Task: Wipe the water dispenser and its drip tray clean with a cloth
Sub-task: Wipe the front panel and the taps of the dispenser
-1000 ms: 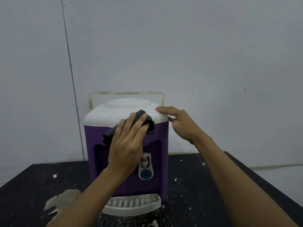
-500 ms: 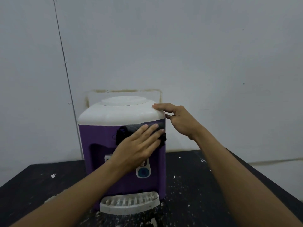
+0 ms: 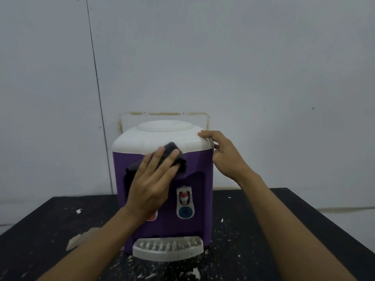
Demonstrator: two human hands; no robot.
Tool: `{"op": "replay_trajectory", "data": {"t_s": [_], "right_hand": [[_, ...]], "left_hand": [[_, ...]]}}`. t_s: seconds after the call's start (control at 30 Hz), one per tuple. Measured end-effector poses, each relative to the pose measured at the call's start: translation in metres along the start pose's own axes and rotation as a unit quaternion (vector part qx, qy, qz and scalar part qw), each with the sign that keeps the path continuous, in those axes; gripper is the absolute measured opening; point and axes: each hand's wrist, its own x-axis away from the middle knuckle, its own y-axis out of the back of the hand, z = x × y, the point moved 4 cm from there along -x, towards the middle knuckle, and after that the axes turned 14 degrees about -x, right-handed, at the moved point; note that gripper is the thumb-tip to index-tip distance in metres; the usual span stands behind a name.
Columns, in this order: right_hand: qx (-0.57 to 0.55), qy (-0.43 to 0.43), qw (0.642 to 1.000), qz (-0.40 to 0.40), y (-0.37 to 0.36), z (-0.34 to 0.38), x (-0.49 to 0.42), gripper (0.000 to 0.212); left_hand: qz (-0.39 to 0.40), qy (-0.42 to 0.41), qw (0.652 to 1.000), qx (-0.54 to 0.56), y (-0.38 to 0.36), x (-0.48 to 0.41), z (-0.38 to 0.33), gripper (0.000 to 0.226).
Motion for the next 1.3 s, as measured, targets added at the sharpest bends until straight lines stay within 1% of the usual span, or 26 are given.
{"op": "replay_trajectory", "data": {"t_s": [0.07,0.1,0.13,0.2,0.27,0.3,0.37,0.43,0.47,0.5,0.53,0.57,0.63,0.67,0.7,0.73,0.8,0.87,0.97,1.03,1.1,1.17,1.23,1.3], "right_hand": [[0.012,0.013,1.000,-0.009,-0.004,-0.003,0.001,0.072],[0.016,0.016,1.000,-0.015,-0.005,-0.004,0.002,0.072],[0.018,0.018,0.999,-0.022,-0.006,-0.004,0.003,0.073],[0.024,0.023,0.999,-0.039,-0.007,-0.005,0.006,0.075],[0.031,0.024,0.998,-0.048,-0.010,-0.004,0.009,0.076],[0.033,0.023,0.998,-0.052,-0.012,-0.003,0.010,0.076],[0.039,0.020,0.998,-0.053,-0.015,-0.001,0.011,0.077],[0.043,0.020,0.997,-0.055,-0.017,0.002,0.012,0.078],[0.047,0.017,0.997,-0.059,-0.018,0.004,0.012,0.078],[0.059,0.016,0.996,-0.067,-0.019,0.006,0.011,0.076],[0.082,0.021,0.994,-0.075,-0.021,0.009,0.009,0.073],[0.119,0.036,0.989,-0.085,-0.022,0.014,0.007,0.068],[0.211,0.099,0.968,-0.091,-0.031,0.030,0.004,0.057],[0.237,0.133,0.959,-0.084,-0.038,0.038,0.002,0.054],[0.245,0.157,0.954,-0.071,-0.047,0.046,0.000,0.053],[0.237,0.172,0.955,-0.056,-0.056,0.053,-0.002,0.053],[0.200,0.198,0.959,-0.037,-0.075,0.067,-0.004,0.050],[0.175,0.216,0.960,-0.031,-0.091,0.073,-0.007,0.038],[0.160,0.219,0.962,-0.019,-0.106,0.073,-0.012,0.020],[0.150,0.224,0.963,-0.007,-0.112,0.071,-0.013,0.015],[0.143,0.227,0.963,-0.011,-0.115,0.070,-0.015,0.016],[0.148,0.213,0.966,-0.009,-0.120,0.067,-0.017,0.023],[0.199,0.208,0.957,0.019,-0.130,0.062,-0.017,0.033],[0.267,0.213,0.939,0.035,-0.139,0.057,-0.014,0.041]], "left_hand": [[-0.002,-0.136,0.991,-0.017,-0.002,-0.006,-0.004,0.030],[-0.003,-0.189,0.982,-0.028,-0.002,-0.009,-0.003,0.030],[-0.003,-0.221,0.975,-0.035,-0.002,-0.011,0.000,0.029],[-0.003,-0.233,0.972,-0.039,0.001,-0.010,0.008,0.028],[-0.008,-0.184,0.982,-0.031,0.004,-0.001,0.019,0.030],[-0.009,-0.135,0.991,-0.019,0.005,0.007,0.027,0.031],[0.000,0.013,0.999,0.030,0.005,0.023,0.041,0.036],[0.001,0.157,0.984,0.082,0.003,0.030,0.047,0.038],[-0.004,0.205,0.974,0.100,0.003,0.028,0.045,0.038],[-0.009,0.224,0.968,0.114,0.003,0.022,0.041,0.038],[-0.010,0.212,0.970,0.120,0.003,0.016,0.036,0.037],[-0.009,0.167,0.979,0.115,0.003,0.010,0.030,0.035],[-0.009,0.039,0.997,0.073,0.001,0.002,0.019,0.034],[-0.009,-0.009,0.999,0.052,0.001,0.001,0.019,0.035],[-0.008,-0.035,0.999,0.038,0.001,0.002,0.022,0.035],[-0.009,-0.044,0.999,0.032,0.001,0.004,0.025,0.036],[-0.010,-0.023,0.999,0.039,0.002,0.013,0.033,0.037],[-0.004,0.040,0.997,0.063,0.002,0.028,0.044,0.036],[0.015,0.137,0.985,0.103,0.000,0.048,0.061,0.037],[0.033,0.156,0.980,0.122,-0.001,0.056,0.071,0.039],[0.044,0.158,0.977,0.135,0.000,0.061,0.080,0.040],[0.051,0.165,0.974,0.149,0.002,0.063,0.087,0.042],[0.059,0.168,0.972,0.156,0.003,0.065,0.090,0.042],[0.065,0.163,0.972,0.159,0.003,0.067,0.091,0.040]]}}
